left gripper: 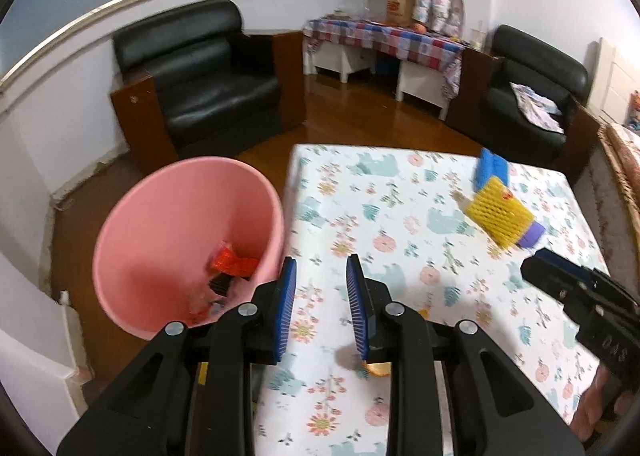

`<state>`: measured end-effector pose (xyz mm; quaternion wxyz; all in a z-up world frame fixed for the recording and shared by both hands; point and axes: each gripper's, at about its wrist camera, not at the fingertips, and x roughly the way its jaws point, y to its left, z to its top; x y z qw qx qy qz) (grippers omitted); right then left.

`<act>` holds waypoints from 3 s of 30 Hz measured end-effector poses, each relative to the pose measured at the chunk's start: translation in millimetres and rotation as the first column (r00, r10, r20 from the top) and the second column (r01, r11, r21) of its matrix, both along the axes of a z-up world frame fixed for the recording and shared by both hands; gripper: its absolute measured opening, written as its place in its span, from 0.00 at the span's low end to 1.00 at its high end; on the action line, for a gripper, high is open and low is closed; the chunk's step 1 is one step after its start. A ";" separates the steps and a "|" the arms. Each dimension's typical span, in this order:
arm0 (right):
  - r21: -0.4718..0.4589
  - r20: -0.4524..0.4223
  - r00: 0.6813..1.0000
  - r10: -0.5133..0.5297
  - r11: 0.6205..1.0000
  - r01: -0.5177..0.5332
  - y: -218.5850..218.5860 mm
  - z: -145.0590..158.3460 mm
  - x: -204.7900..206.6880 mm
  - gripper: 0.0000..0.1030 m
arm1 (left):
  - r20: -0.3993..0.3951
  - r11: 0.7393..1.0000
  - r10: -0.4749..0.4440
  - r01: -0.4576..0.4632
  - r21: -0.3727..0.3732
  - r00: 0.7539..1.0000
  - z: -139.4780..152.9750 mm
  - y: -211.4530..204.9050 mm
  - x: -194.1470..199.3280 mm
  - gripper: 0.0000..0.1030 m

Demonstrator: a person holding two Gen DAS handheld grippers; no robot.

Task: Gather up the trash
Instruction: 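Move both open grippers back to the yellow bread piece and yellow mesh, then grasp the yellow bread piece with the left gripper while the right grasps the yellow mesh, then carry the bread piece in the left gripper while the right carries the yellow mesh to the bucket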

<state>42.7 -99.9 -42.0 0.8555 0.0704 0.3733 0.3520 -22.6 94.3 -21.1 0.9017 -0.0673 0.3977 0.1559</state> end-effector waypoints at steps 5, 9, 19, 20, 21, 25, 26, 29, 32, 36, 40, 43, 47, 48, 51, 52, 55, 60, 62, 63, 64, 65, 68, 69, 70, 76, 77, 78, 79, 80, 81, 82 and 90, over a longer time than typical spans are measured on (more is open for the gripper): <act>-0.010 -0.020 0.997 -0.076 0.997 0.075 -30.9 -9.2 8.5 0.29 | -0.034 0.987 -0.122 0.118 -0.105 0.992 -16.7 -13.2 5.1 0.25; -0.015 -0.046 0.990 -0.131 0.991 0.131 -53.6 -18.0 14.3 0.29 | -0.083 0.980 -0.172 0.162 -0.117 0.982 -36.9 -24.4 7.6 0.25; -0.018 -0.106 0.973 -0.203 0.979 0.202 -78.7 -36.5 27.3 0.29 | -0.194 0.974 -0.164 0.128 -0.185 0.967 -77.8 -18.3 9.7 0.25; -0.013 -0.110 0.974 -0.200 0.980 0.200 -78.2 -36.4 29.1 0.29 | -0.177 0.975 -0.161 0.129 -0.180 0.971 -77.5 -19.1 8.3 0.25; -0.009 -0.111 0.975 -0.194 0.981 0.194 -77.4 -36.3 29.9 0.29 | -0.176 0.973 -0.167 0.134 -0.186 0.970 -77.7 -19.8 8.0 0.25; 0.001 -0.098 0.982 -0.164 0.986 0.165 -67.3 -31.2 34.3 0.29 | -0.148 0.971 -0.179 0.151 -0.184 0.973 -77.3 -23.4 7.6 0.23; -0.001 -0.089 0.983 -0.160 0.987 0.160 -64.4 -29.4 35.8 0.29 | -0.141 0.971 -0.182 0.156 -0.180 0.973 -77.0 -24.4 7.4 0.13; -0.017 -0.050 0.987 -0.151 0.988 0.151 -53.6 -21.0 45.1 0.29 | -0.123 0.971 -0.187 0.164 -0.175 0.975 -75.7 -26.0 8.4 0.06; -0.044 -0.010 0.989 -0.145 0.989 0.144 -43.5 -14.3 57.1 0.29 | -0.102 0.972 -0.185 0.166 -0.164 0.977 -70.1 -25.7 8.6 0.05; -0.087 0.021 0.989 -0.144 0.986 0.145 -30.0 -14.3 74.5 0.29 | -0.077 0.971 -0.182 0.167 -0.172 0.980 -62.4 -22.3 9.8 0.05; -0.148 0.039 0.988 -0.149 0.977 0.153 -16.3 -23.3 91.4 0.29 | -0.070 0.970 -0.189 0.174 -0.172 0.979 -59.6 -21.9 10.8 0.05; -0.165 0.032 0.990 -0.136 0.976 0.140 -9.8 -31.8 97.4 0.29 | -0.067 0.969 -0.189 0.176 -0.173 0.980 -58.6 -21.2 12.6 0.05; -0.184 0.024 0.992 -0.121 0.975 0.124 -3.3 -38.5 97.4 0.06 | -0.060 0.968 -0.188 0.175 -0.177 0.980 -56.8 -19.1 13.1 0.05; -0.186 0.021 0.993 -0.119 0.975 0.121 -1.8 -40.0 95.5 0.04 | -0.057 0.968 -0.189 0.177 -0.178 0.980 -56.2 -18.7 13.2 0.05; -0.178 0.022 0.993 -0.114 0.977 0.116 -1.9 -39.4 90.6 0.00 | -0.046 0.968 -0.190 0.179 -0.179 0.981 -53.8 -17.7 13.1 0.05; -0.167 0.030 0.993 -0.116 0.979 0.119 -3.1 -37.1 87.6 0.00 | -0.038 0.967 -0.190 0.180 -0.180 0.981 -52.3 -17.1 12.5 0.05; -0.134 0.047 0.992 -0.121 0.983 0.126 -9.1 -28.5 78.3 0.00 | -0.022 0.966 -0.191 0.184 -0.179 0.981 -48.1 -15.8 10.1 0.05; -0.126 0.069 0.993 -0.098 0.986 0.106 -10.1 -17.4 68.8 0.00 | -0.004 0.965 -0.185 0.181 -0.190 0.983 -44.9 -10.6 7.3 0.05; -0.139 0.054 0.994 -0.100 0.985 0.106 -6.9 -19.5 72.5 0.15 | -0.004 0.964 -0.183 0.179 -0.197 0.983 -45.7 -9.2 6.3 0.05; -0.139 0.040 0.994 -0.104 0.984 0.109 -5.5 -22.4 75.0 0.31 | -0.003 0.964 -0.184 0.180 -0.198 0.983 -46.3 -8.8 5.9 0.05; -0.136 0.032 0.994 -0.109 0.984 0.112 -4.5 -25.2 76.5 0.38 | -0.003 0.963 -0.184 0.179 -0.199 0.983 -46.6 -8.6 5.0 0.05; -0.141 0.028 0.993 -0.113 0.983 0.116 -2.2 -29.0 78.6 0.38 | -0.004 0.963 -0.182 0.178 -0.202 0.983 -47.6 -7.6 4.5 0.05; -0.182 0.016 0.993 -0.113 0.977 0.114 7.5 -42.3 87.1 0.38 | -0.008 0.963 -0.177 0.172 -0.207 0.984 -50.2 -5.1 3.9 0.05; -0.196 0.014 0.994 -0.107 0.975 0.108 11.2 -46.5 89.8 0.37 | -0.008 0.963 -0.175 0.169 -0.209 0.985 -50.9 -3.3 3.7 0.05; -0.209 0.013 0.995 -0.102 0.973 0.102 14.4 -50.1 91.9 0.31 | -0.008 0.963 -0.172 0.167 -0.210 0.985 -51.3 -2.0 3.7 0.05; -0.236 -0.007 0.995 -0.104 0.967 0.099 23.3 -63.5 93.6 0.07 | 0.006 0.963 -0.158 0.155 -0.219 0.987 -50.8 4.5 3.0 0.05; -0.231 0.000 0.995 -0.102 0.968 0.099 23.8 -61.7 91.1 0.07 | 0.010 0.964 -0.153 0.152 -0.220 0.988 -49.8 5.8 2.5 0.05; -0.227 0.013 0.995 -0.100 0.969 0.100 24.6 -58.3 87.3 0.07 | 0.014 0.964 -0.149 0.148 -0.221 0.989 -48.9 7.1 2.4 0.05; -0.221 0.021 0.995 -0.098 0.970 0.100 25.2 -55.0 84.8 0.07 | 0.020 0.965 -0.143 0.144 -0.221 0.990 -47.3 8.9 2.5 0.05; -0.208 0.031 0.995 -0.095 0.973 0.100 25.9 -49.2 80.5 0.07 | 0.024 0.965 -0.138 0.140 -0.221 0.990 -46.0 10.3 2.7 0.05; -0.198 0.038 0.995 -0.093 0.975 0.098 26.1 -44.1 77.6 0.07 | 0.033 0.966 -0.130 0.134 -0.219 0.991 -42.9 12.5 2.2 0.05; -0.187 0.048 0.995 -0.088 0.978 0.096 26.2 -37.6 74.0 0.07 | 0.040 0.968 -0.123 0.129 -0.216 0.992 -40.2 14.1 1.7 0.05; -0.130 0.161 0.987 -0.001 0.991 0.023 54.1 21.7 39.6 0.07 | 0.120 0.989 -0.038 0.054 -0.141 0.992 -6.2 36.5 -9.7 0.05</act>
